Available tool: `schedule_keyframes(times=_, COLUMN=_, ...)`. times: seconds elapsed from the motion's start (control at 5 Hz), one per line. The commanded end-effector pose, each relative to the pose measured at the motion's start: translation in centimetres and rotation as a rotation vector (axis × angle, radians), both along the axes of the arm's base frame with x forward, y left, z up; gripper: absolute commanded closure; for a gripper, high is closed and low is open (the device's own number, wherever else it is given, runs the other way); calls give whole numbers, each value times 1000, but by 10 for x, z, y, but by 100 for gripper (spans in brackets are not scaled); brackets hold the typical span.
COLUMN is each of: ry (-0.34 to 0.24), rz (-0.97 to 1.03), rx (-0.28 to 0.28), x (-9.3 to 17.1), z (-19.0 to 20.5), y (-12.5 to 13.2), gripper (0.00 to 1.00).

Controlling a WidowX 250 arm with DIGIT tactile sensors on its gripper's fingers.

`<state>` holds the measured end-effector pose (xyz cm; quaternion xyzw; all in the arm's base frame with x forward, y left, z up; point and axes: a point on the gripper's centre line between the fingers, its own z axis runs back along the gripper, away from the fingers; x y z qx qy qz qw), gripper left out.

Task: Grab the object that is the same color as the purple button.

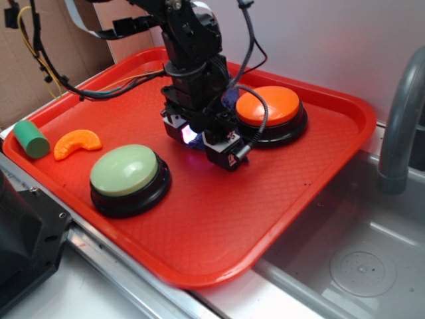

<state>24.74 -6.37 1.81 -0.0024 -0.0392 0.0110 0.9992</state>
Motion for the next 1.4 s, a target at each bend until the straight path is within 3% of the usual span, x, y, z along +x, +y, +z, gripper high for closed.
schedule_keyframes(times=0.0, ry=11, rz=-60, rx=-1, x=-5, z=23, y=8, gripper=100)
schedule_keyframes(times=0.2, ry=-7, rz=-55, rx=28, x=-16, z=42, y=14, gripper=100)
schedule_keyframes(times=0.6, ry=-158, rz=16, rx=-16, x=-38, z=82, y=11, gripper=100)
schedule_keyframes(times=0.8, ry=-172, rz=158, rx=-112, x=-25, z=67, y=13, gripper=0)
schedule_keyframes(times=1.2, ry=-178, rz=157, rx=-80, x=14, z=36, y=5, gripper=0)
